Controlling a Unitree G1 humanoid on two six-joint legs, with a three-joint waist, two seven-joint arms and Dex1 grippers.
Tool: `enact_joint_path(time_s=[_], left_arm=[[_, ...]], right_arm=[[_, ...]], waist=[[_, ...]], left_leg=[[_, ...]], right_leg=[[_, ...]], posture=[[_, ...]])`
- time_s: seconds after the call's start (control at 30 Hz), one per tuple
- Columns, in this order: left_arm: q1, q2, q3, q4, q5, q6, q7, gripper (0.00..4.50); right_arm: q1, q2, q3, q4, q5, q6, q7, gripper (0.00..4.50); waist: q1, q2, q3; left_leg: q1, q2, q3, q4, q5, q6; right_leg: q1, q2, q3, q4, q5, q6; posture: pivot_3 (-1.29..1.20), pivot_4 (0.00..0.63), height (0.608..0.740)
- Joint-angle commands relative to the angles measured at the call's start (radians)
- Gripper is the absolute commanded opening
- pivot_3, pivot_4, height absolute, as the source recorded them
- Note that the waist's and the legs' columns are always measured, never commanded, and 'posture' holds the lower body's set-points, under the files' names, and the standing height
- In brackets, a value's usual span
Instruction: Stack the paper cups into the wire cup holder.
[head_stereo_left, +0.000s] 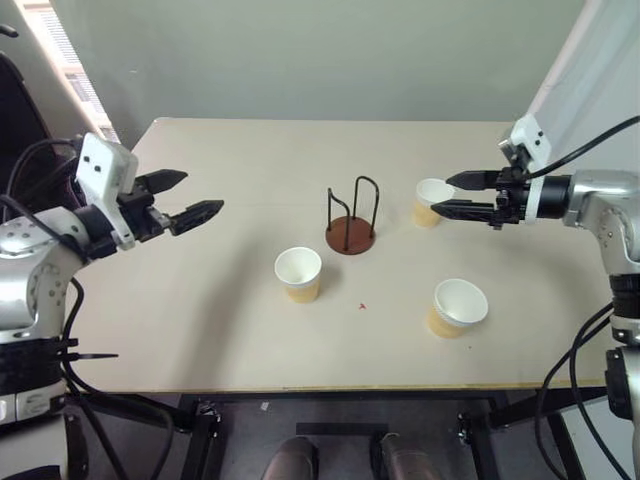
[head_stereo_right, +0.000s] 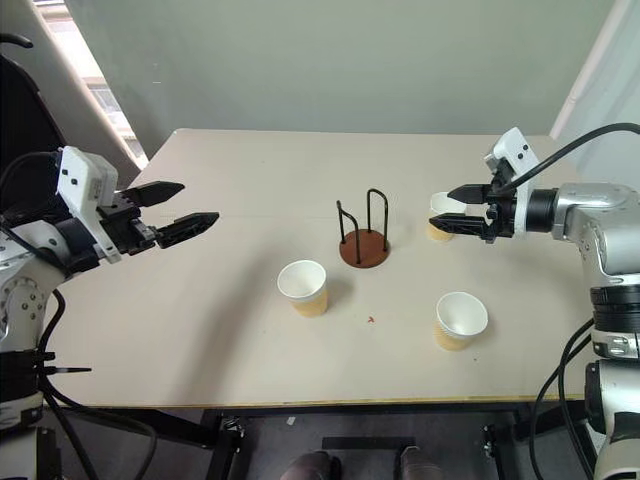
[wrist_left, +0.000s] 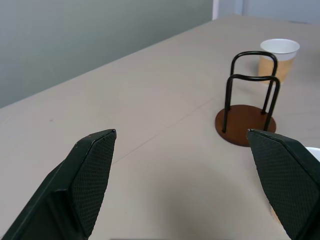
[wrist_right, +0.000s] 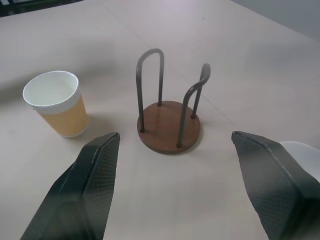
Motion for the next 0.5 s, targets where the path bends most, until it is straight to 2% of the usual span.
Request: enact_joint_path(time_s=[0.03,0.13,0.33,0.5], left_arm=[[-0.033,-0.005,0.0,-0.017,-0.006,-0.01,0.005,4.5],[-0.044,-0.039,-0.036,-0.021,-0.001,-0.012,0.008,4.5],[-0.142,-0.11,-0.141,-0.082,-0.084,0.142,-0.016,4.5],[-0.263,-0.193,-0.272,-0.006,-0.035,0.18,-0.002,4.5]], right_arm=[[-0.031,-0.028,-0.027,-0.013,0.006,-0.011,0.012,3.7],[-0.01,-0.031,-0.04,-0.032,0.011,-0.005,-0.004,3.7],[-0.012,-0.067,-0.089,-0.102,0.068,0.078,-0.012,3.7],[0.018,-0.096,-0.139,-0.202,0.128,0.155,-0.037,3.7]], waist=[[0.003,0.0,0.0],[0.004,0.0,0.0],[0.006,-0.001,0.001],[0.007,-0.001,0.0]], left_leg=[[0.0,0.0,0.0,0.0,0.0,0.0],[0.0,0.0,0.0,0.0,0.0,0.0],[0.0,0.0,0.0,0.0,0.0,-0.001],[0.0,0.0,0.0,0.0,0.001,-0.002]], right_leg=[[0.0,0.0,0.0,0.0,0.0,0.0],[0.0,0.0,0.0,0.0,0.0,0.0],[0.0,0.0,0.0,0.0,0.001,0.002],[0.001,0.0,0.0,0.0,0.003,0.004]], posture=[[0.0,0.15,0.74],[0.0,0.15,0.74],[0.0,0.15,0.74],[0.0,0.15,0.74]])
